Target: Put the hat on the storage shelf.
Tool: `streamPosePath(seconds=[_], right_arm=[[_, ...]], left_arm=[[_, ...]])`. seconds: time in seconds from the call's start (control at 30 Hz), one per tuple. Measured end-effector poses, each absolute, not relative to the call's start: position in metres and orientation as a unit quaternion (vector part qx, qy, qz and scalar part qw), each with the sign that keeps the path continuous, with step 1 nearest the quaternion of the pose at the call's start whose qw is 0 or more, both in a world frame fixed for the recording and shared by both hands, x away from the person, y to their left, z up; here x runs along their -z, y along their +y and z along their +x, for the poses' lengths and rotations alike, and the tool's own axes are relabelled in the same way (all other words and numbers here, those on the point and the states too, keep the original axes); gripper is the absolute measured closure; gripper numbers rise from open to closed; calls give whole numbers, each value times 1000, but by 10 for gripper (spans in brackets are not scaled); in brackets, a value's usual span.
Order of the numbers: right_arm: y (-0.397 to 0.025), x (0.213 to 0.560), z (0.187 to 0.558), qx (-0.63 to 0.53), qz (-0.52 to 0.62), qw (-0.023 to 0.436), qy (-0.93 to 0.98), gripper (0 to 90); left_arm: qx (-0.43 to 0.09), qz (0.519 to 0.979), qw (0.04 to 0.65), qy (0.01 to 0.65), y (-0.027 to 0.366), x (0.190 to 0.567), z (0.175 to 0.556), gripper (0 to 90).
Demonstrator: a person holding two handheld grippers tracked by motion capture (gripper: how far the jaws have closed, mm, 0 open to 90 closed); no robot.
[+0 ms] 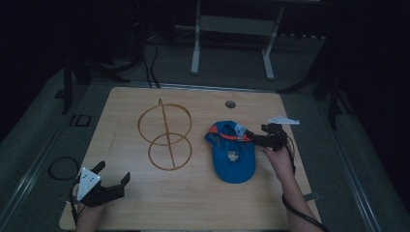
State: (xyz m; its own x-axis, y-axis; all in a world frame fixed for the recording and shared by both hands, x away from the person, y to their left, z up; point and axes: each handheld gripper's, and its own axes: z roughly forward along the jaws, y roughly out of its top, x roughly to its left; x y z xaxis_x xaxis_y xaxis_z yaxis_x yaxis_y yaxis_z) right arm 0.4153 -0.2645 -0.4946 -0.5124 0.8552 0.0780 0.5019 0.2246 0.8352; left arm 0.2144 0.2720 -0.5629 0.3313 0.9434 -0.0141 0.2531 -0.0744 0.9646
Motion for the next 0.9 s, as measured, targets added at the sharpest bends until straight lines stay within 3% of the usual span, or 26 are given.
streamPosePath(seconds=[0.9], right_arm=[[-216, 538, 480, -346, 463, 189, 793, 271]], left_arm=[[-321, 672, 490, 453, 271, 567, 218, 24]])
